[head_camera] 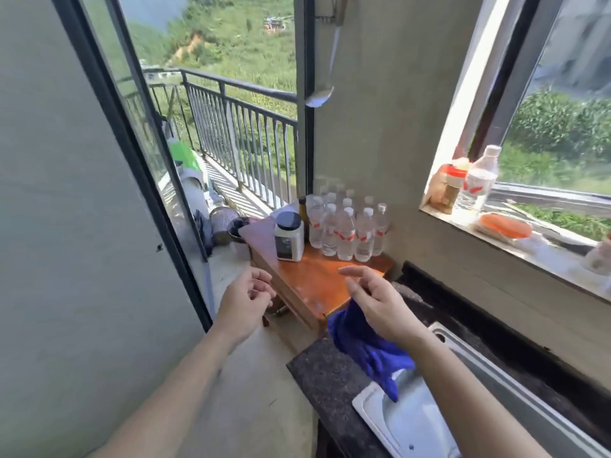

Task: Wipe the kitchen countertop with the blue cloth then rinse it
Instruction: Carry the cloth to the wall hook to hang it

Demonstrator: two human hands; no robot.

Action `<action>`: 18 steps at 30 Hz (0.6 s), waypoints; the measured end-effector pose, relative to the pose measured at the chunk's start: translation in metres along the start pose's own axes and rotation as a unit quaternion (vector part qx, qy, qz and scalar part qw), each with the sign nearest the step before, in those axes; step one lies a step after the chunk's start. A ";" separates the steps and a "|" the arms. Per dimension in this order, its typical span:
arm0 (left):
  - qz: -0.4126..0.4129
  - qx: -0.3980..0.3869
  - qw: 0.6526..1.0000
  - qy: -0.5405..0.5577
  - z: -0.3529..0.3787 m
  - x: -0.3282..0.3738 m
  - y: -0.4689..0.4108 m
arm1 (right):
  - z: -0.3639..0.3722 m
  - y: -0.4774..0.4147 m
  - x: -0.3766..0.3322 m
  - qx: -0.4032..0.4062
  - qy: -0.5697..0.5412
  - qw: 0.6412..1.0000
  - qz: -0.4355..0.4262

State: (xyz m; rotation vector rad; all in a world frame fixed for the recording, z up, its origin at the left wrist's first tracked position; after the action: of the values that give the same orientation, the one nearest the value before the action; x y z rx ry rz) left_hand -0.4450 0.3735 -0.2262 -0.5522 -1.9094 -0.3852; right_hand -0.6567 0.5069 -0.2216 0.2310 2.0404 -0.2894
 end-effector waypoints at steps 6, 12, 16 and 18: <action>0.021 -0.102 0.994 -0.010 -0.092 -0.047 -0.012 | 0.131 -0.078 -0.097 -0.101 -0.008 0.994 -0.038; 0.027 -0.148 0.989 -0.006 -0.207 -0.090 -0.018 | 0.220 -0.140 -0.172 -0.139 -0.084 0.984 -0.071; 0.021 -0.072 0.995 -0.059 -0.269 -0.117 -0.026 | 0.252 -0.184 -0.198 -0.116 -0.117 0.983 -0.079; 0.019 -0.004 0.999 0.040 -0.301 -0.119 -0.035 | 0.271 -0.204 -0.212 -0.146 -0.107 0.980 -0.087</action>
State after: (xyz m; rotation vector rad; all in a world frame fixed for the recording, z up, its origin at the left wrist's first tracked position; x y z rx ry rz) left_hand -0.1920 0.1691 -0.2201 -0.5704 -1.8196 -0.3849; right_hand -0.3890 0.2227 -0.1346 -0.1548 1.8619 -0.1125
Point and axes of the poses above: each hand's wrist, its own y-axis away from the middle knuckle, its own z-axis out of the palm, x = y × z, the point moved 7 cm from there along -y, towards the middle knuckle, and after that the axes turned 7 degrees about -x, right-handed, at the moved point
